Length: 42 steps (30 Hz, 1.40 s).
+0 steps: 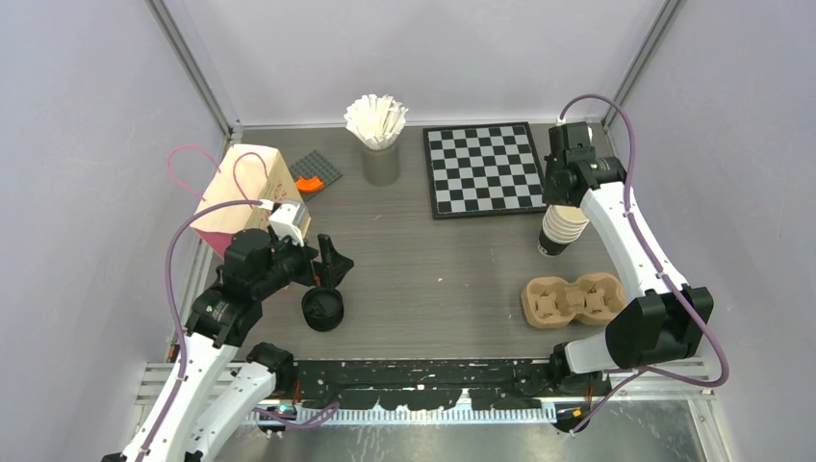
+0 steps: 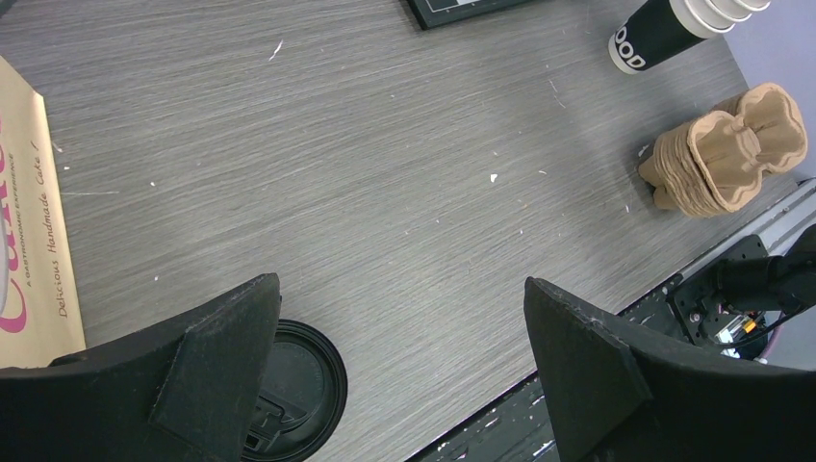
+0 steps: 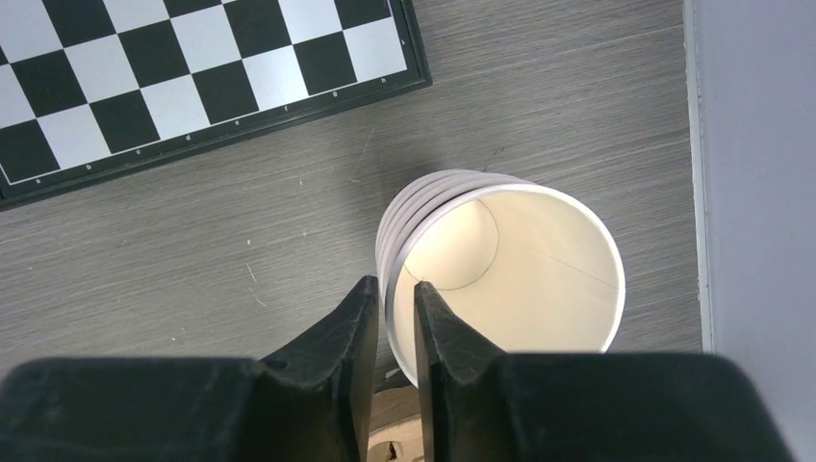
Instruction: Pack the takeout coffee
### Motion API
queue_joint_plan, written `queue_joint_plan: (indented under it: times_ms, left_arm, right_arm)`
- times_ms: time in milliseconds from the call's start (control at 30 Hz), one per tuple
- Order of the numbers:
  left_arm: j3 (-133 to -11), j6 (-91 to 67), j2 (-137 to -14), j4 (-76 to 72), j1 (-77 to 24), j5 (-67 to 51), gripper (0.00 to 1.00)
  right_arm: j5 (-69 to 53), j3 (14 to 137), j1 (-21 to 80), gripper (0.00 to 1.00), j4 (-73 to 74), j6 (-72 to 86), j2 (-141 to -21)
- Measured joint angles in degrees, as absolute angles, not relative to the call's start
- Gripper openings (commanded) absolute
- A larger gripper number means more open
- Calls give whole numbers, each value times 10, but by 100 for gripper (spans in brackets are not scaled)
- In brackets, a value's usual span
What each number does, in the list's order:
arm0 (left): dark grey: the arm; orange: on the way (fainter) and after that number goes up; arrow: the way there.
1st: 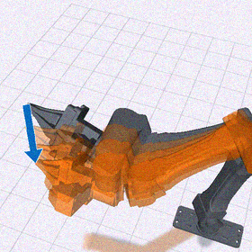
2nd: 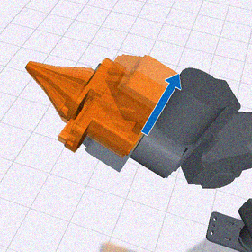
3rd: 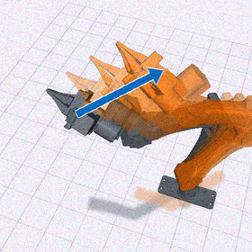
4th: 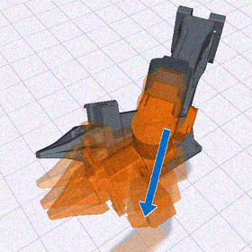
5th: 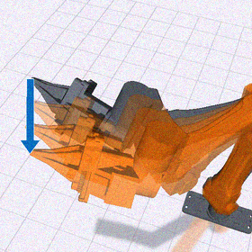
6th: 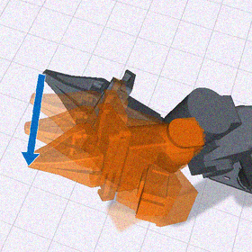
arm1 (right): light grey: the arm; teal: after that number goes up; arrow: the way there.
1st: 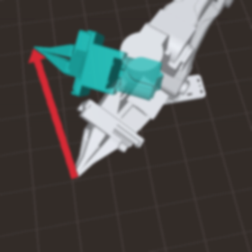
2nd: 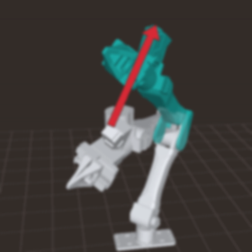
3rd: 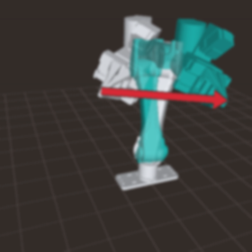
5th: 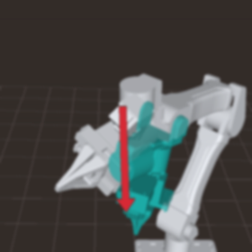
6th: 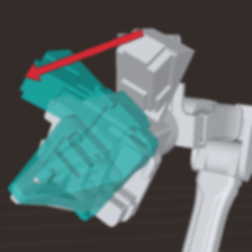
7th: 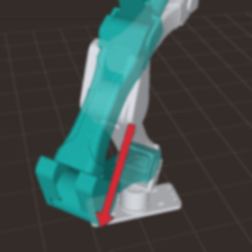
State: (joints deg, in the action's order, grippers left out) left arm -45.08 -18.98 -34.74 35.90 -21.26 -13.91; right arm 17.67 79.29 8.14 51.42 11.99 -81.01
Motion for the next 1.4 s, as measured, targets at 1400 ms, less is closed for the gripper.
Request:
queue_joint_plan:
  times_ms: [1400]
  left_arm:
    - [-451,-190,-349,359,-213,-135,100]
  right_arm:
    - [237,832,87,0,559,110,-811]
